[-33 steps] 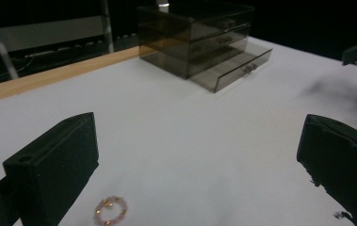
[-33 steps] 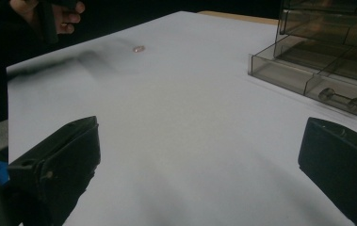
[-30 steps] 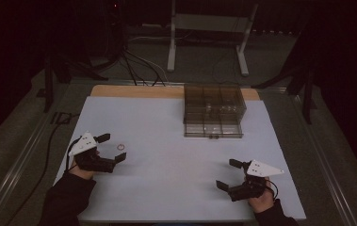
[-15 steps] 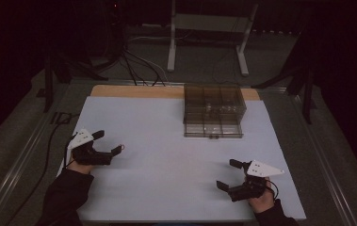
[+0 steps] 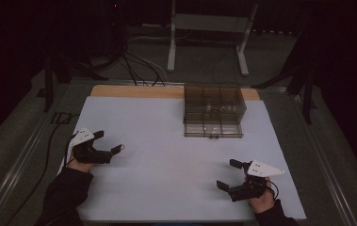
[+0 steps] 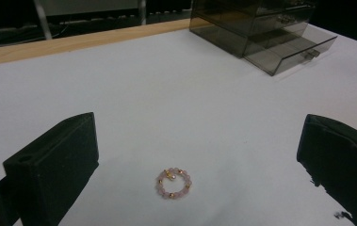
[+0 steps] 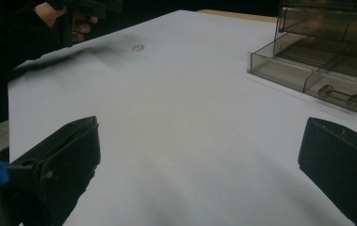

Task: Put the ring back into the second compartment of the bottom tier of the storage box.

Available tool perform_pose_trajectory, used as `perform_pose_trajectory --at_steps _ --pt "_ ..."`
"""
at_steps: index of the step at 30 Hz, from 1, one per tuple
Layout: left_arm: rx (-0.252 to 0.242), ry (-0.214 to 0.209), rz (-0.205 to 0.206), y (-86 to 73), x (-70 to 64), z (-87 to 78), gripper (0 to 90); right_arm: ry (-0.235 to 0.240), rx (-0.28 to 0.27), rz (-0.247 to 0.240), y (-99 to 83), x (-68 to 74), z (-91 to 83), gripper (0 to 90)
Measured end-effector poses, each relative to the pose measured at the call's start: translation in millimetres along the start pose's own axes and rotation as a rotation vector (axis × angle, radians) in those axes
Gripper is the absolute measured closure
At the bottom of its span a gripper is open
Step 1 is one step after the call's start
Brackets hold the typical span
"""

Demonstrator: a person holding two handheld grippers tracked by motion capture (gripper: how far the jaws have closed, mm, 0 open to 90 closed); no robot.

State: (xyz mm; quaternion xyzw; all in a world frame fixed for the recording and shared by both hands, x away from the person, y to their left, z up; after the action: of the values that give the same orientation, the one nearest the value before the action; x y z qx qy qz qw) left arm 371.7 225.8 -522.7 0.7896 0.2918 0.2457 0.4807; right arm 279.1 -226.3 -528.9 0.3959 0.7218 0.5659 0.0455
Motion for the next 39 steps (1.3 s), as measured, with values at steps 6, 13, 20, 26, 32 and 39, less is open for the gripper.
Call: perform_pose_trajectory --at_steps 6,13,20,26,32,39 --pt "0.023 -0.013 -0.01 -3.6 1.5 3.4 0.6 0.0 0.0 0.0 -0.1 0.3 0.3 0.0" --pt "0.091 -0.021 -0.065 -5.9 4.7 5.5 4.9 0.001 0.002 0.001 -0.2 -0.2 0.0 0.0" --pt "0.161 0.008 -0.063 -12.6 5.1 11.6 18.5 0.001 0.006 0.001 -0.4 0.6 0.0 0.0" --pt "0.224 0.025 -0.055 -18.2 3.6 19.3 37.2 0.002 0.005 0.004 -0.6 0.5 0.0 0.0" --pt "0.297 0.045 -0.065 -26.2 5.7 26.5 48.1 0.002 0.006 0.004 -0.6 0.8 0.1 0.0" --pt "0.301 0.038 -0.077 -25.5 6.7 29.7 58.2 0.003 0.006 0.005 -0.8 0.9 0.1 0.0"
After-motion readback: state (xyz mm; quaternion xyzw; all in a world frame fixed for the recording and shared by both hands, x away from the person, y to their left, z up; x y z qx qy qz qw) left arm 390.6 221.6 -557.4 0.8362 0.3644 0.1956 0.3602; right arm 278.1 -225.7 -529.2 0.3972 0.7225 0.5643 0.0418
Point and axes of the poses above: each handheld gripper's, and its own axes: z roughly forward along the jaws, y roughly out of its top, x roughly to its left, the point moved 6 cm from there along z, roughly forward along the jaws, and after that the axes turned 14 degrees about z, right-handed, at the moved point
